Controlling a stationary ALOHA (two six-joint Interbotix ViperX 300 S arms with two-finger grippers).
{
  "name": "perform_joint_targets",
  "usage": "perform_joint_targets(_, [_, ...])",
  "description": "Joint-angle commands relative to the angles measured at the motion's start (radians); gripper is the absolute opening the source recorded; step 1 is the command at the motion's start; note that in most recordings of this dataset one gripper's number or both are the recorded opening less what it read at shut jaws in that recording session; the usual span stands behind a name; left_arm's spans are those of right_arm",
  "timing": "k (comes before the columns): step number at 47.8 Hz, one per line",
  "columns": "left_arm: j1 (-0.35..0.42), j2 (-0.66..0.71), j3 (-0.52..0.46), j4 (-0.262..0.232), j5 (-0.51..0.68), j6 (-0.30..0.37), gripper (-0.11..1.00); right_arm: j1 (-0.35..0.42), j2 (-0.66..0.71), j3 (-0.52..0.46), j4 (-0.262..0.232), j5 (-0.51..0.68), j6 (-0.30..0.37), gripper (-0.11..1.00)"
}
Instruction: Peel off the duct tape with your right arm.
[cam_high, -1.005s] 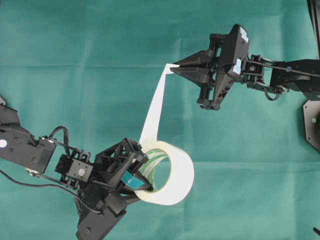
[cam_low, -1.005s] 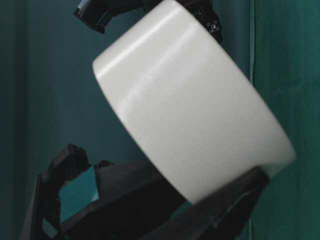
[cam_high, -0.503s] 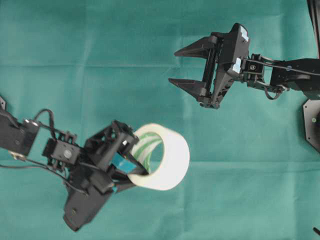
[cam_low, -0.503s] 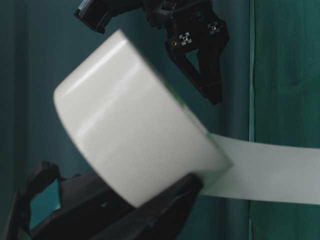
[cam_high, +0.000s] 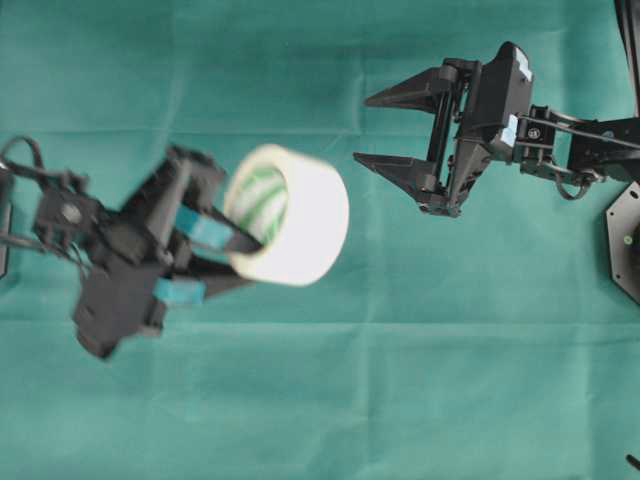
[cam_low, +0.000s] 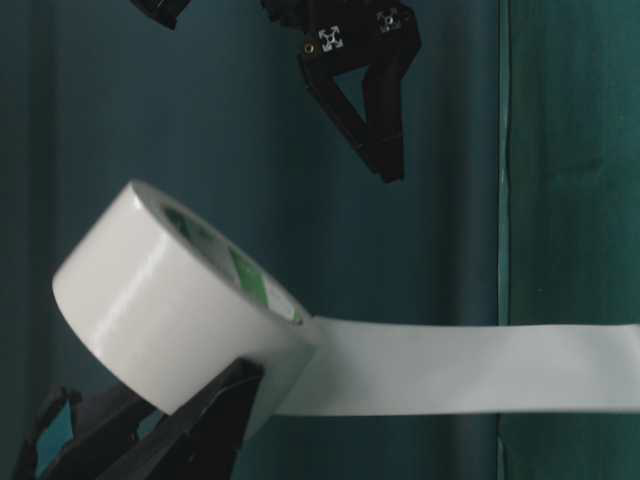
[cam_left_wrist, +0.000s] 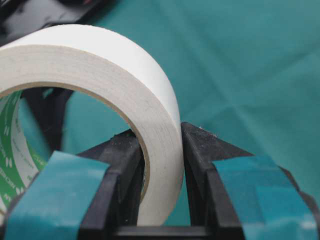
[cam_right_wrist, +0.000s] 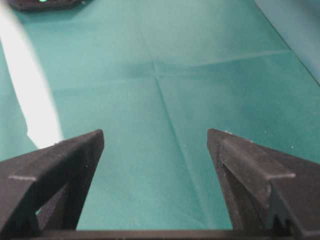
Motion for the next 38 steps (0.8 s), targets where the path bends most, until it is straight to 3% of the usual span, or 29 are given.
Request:
perform_joint_targets(1, [0.035, -0.083, 0.021, -0.002, -0.044, 0.002, 0.20, 0.002, -0.018, -0.008, -0.003, -0.011, 0.002, 0.56])
perform_joint_targets(9, [0.084, -0.209, 0.120, -0.002, -0.092, -0.002, 0.20, 0.002, -0.018, -0.008, -0.002, -0.011, 0.002, 0.56])
perform_joint_targets(19, [0.092, -0.339, 0.216, -0.006, -0.138, -0.029, 0.20, 0.002, -0.018, -0.014, -0.002, -0.011, 0.002, 0.56])
perform_joint_targets(28, [0.118, -0.364, 0.261, -0.005, -0.138, -0.112, 0.20, 0.002, -0.018, -0.021, -0.002, -0.011, 0.002, 0.56])
perform_joint_targets(38, [0.127, -0.353, 0.270, -0.005, -0.132, -0.147, 0.20, 0.002, -0.025, -0.034, -0.003, -0.005, 0.000, 0.56])
